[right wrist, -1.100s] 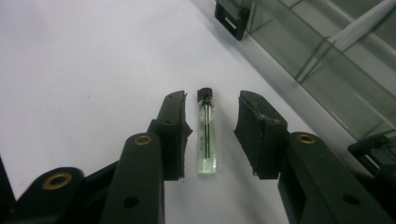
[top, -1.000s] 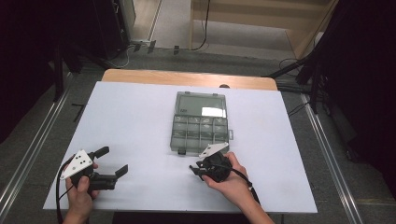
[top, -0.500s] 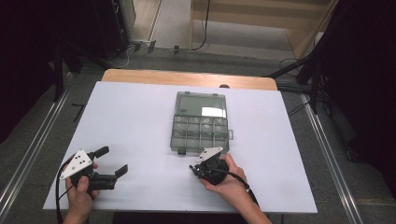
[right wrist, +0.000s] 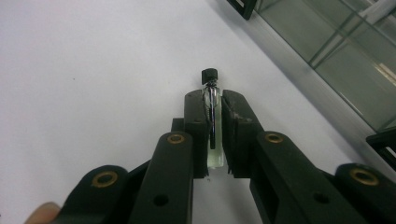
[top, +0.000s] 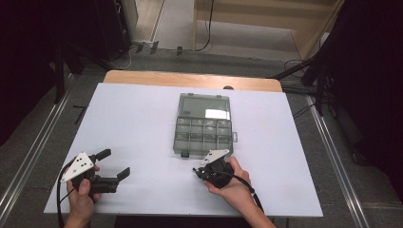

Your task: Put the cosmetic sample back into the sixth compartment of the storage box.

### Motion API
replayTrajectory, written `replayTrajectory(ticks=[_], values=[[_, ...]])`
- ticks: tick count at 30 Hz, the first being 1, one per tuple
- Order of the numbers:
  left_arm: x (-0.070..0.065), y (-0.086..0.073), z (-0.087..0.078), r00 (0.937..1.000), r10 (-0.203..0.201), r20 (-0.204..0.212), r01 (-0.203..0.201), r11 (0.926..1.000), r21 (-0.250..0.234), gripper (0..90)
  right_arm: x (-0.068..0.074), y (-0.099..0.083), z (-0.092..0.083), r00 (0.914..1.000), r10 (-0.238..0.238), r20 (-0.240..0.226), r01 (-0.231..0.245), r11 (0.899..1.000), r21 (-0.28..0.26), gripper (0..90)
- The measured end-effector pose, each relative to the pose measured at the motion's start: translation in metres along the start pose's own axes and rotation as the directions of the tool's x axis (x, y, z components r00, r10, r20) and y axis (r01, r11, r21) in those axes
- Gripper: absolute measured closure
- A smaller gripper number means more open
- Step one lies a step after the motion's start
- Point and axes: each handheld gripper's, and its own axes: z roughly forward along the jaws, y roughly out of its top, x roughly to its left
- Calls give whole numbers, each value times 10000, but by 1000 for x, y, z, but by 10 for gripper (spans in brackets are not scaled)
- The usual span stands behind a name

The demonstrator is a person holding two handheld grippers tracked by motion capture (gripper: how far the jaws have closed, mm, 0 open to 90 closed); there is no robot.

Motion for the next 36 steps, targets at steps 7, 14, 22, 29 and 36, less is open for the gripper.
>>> replayTrajectory(ticks=[7,14,22,29,36], values=[[1,0,-1,9999,-136,-56,136,9999,-70,0,-1,1,-7,10000,52,-74,-53,9998,-210,828],[1,0,0,9999,-129,-81,128,9999,-63,0,-4,3,-12,9999,83,-70,-85,9993,-374,829],[1,0,0,9999,-146,-68,145,9999,-81,0,-7,11,-16,9997,163,-208,-175,9982,-568,829],[1,0,0,9999,-155,-62,154,9998,-95,0,-11,20,-21,9996,203,-218,-218,9971,-728,829],[2,0,-1,9999,-157,-48,157,9998,-105,0,-17,31,-28,9997,225,-132,-236,9950,-966,829]])
